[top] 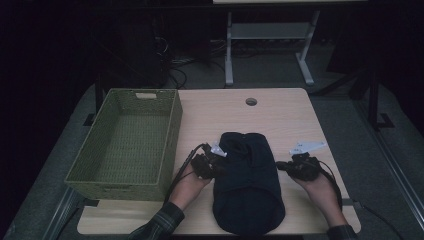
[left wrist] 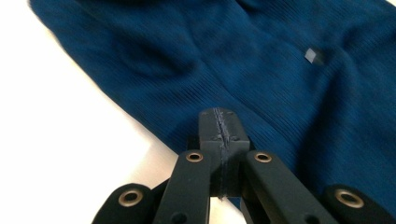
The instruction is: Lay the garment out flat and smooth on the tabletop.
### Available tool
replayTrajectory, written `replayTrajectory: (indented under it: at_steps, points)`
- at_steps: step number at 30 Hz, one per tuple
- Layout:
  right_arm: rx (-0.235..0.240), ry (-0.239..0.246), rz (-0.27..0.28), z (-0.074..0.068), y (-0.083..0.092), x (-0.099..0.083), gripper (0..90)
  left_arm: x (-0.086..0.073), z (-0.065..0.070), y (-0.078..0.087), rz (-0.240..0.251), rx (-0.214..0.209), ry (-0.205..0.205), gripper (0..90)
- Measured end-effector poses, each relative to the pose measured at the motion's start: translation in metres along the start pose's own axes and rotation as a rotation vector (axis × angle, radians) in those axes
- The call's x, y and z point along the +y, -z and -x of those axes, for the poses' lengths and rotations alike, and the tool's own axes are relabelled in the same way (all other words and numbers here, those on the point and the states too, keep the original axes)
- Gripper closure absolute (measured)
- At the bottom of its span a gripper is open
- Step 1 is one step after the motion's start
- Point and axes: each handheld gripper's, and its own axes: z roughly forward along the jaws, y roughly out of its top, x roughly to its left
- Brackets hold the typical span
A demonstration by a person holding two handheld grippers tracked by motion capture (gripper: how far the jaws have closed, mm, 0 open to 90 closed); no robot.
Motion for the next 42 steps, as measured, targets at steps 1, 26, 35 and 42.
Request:
replayTrajectory:
  at_steps: [1, 26, 35, 42]
  points:
    - [-0.003, -0.005, 0.006, 0.004, -0.003, 0.005, 90.0, 0.004, -0.003, -0.001, 0.002, 0.013, 0.005, 89.8]
    - [-0.114, 0.002, -0.103, 0.040, -0.073, 0.043, 90.0, 0.026, -0.047, -0.041, -0.034, 0.073, 0.092, 90.0]
    - [-0.068, -0.011, -0.096, 0.043, -0.069, 0.041, 90.0, 0.017, -0.048, -0.037, -0.001, 0.031, 0.102, 90.0]
    - [-0.030, -0.017, -0.052, 0.047, -0.056, 0.050, 77.7, 0.025, -0.064, -0.027, 0.029, 0.065, 0.118, 86.0]
